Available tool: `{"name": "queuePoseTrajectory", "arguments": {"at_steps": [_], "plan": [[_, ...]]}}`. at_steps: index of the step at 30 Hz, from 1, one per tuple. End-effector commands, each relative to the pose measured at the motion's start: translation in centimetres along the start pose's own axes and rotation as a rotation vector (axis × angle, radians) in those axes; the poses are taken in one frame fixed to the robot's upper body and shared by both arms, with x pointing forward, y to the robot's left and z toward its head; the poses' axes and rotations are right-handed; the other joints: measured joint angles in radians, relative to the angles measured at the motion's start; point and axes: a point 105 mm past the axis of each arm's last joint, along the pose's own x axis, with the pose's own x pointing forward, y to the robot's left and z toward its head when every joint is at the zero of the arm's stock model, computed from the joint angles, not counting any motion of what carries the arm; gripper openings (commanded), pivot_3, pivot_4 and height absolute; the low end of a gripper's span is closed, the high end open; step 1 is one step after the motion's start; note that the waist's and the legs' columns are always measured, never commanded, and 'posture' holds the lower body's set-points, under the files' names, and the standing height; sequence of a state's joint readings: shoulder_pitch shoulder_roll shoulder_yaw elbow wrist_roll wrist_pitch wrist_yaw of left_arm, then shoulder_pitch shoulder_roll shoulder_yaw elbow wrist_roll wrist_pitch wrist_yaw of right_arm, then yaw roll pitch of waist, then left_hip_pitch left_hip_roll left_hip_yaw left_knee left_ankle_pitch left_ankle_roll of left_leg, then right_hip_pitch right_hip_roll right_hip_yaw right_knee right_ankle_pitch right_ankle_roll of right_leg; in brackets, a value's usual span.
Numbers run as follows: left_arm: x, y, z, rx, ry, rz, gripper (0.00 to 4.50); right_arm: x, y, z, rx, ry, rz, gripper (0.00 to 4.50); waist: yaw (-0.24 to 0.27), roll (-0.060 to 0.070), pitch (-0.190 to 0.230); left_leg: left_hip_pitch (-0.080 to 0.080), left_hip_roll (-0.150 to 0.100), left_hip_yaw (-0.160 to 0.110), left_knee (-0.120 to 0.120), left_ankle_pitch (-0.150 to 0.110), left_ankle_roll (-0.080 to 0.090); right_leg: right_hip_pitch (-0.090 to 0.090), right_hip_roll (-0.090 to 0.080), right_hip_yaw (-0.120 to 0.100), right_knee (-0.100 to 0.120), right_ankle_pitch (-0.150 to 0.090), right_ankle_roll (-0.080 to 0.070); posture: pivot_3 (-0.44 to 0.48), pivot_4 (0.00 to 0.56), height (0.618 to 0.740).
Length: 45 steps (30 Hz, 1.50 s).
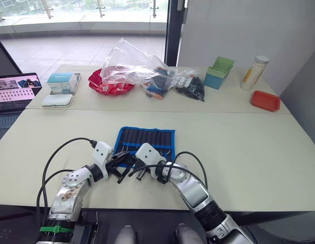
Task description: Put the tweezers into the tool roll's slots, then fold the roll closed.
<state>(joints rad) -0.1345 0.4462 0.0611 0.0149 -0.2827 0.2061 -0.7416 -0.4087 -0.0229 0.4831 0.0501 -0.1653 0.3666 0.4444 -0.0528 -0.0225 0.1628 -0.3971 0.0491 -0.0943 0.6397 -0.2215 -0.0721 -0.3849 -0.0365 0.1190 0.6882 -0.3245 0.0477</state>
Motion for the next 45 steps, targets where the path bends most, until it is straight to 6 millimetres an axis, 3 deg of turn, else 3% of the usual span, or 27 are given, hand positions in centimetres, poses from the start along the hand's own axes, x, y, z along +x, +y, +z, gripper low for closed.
{"name": "queuePoseTrajectory", "arguments": {"at_steps": [1,7,12,16,20,23,26,27,33,37,45], "plan": [[-0.4,0.5,-1.3,-0.016,0.056,0.003,0.03,-1.7,-2.4,-1.8,0.025,0.033,-0.1,0.0,0.004,0.0,0.0,0.0,0.0,0.0,0.0,0.0,0.0,0.0,0.0,0.0,0.0,0.0,0.0,0.0,0.15,0.74],[-0.8,1.1,-1.5,0.0,0.065,0.006,0.03,-5.8,-4.4,-3.9,0.052,0.069,-0.151,0.0,0.008,0.0,0.0,0.0,-0.001,0.0,0.0,0.0,0.0,0.002,-0.002,-0.001,-0.003,0.0,0.001,0.0,0.15,0.74],[-1.0,1.2,-1.3,0.017,0.056,-0.004,0.03,-6.6,-4.4,-4.1,0.06,0.079,-0.15,0.0,0.006,0.001,0.0,0.001,-0.001,0.0,-0.001,0.0,0.0,0.002,-0.001,-0.001,-0.003,0.0,0.001,0.0,0.15,0.74],[-1.9,0.3,2.9,0.027,-0.119,-0.086,0.03,-6.3,-4.4,-1.2,0.081,-0.04,-0.137,0.0,0.004,0.0,0.0,0.0,-0.001,0.0,-0.001,0.0,0.0,0.002,-0.001,-0.001,-0.004,-0.001,0.001,0.0,0.15,0.74],[-4.4,1.7,6.4,0.115,-0.208,-0.05,0.03,-7.2,-5.4,1.0,0.111,-0.12,-0.145,0.0,0.005,-0.001,0.001,-0.005,0.0,0.0,-0.001,0.0,0.0,-0.003,-0.001,-0.001,-0.004,0.0,0.001,0.0,0.15,0.74],[-7.0,2.3,7.8,0.11,-0.196,-0.094,0.03,-8.2,-6.4,2.1,0.124,-0.135,-0.146,0.0,0.002,-0.001,0.001,-0.005,0.0,0.0,-0.002,0.0,0.0,-0.003,-0.002,-0.001,-0.005,0.0,0.001,0.0,0.15,0.74],[-9.4,2.8,7.3,0.119,-0.125,-0.152,0.03,-9.8,-8.0,2.1,0.208,-0.098,-0.16,0.0,0.0,0.0,0.002,-0.004,0.0,0.0,-0.005,0.0,0.0,-0.003,-0.002,-0.002,-0.006,0.0,0.001,0.0,0.15,0.74],[-10.0,3.0,6.9,0.12,-0.104,-0.163,0.56,-10.3,-8.5,1.9,0.23,-0.076,-0.17,0.54,0.001,0.0,0.002,-0.004,0.0,0.0,-0.006,0.0,0.0,-0.002,-0.002,-0.002,-0.007,0.0,0.001,0.0,0.15,0.74],[-12.0,3.3,4.8,0.117,-0.019,-0.24,2.47,-11.4,-9.7,-0.8,0.379,0.129,-0.15,2.5,0.001,0.0,0.003,-0.004,0.0,0.0,-0.007,0.0,0.0,-0.003,-0.002,-0.002,-0.008,-0.001,0.0,0.0,0.15,0.74],[-11.5,3.1,3.8,0.157,0.037,-0.244,3.74,-10.9,-9.3,-1.8,0.511,0.151,-0.145,2.51,-0.005,0.0,0.003,-0.004,0.0,0.0,-0.008,0.0,0.0,-0.003,-0.002,-0.002,-0.008,-0.001,0.0,0.0,0.15,0.74],[-11.2,2.3,3.5,0.118,0.027,-0.243,3.74,-9.0,-8.3,-3.0,0.721,0.166,-0.115,2.51,-0.019,0.0,0.003,-0.003,0.0,0.0,-0.01,0.0,0.0,-0.004,-0.002,-0.002,-0.008,-0.001,0.0,0.0,0.15,0.74]]}}
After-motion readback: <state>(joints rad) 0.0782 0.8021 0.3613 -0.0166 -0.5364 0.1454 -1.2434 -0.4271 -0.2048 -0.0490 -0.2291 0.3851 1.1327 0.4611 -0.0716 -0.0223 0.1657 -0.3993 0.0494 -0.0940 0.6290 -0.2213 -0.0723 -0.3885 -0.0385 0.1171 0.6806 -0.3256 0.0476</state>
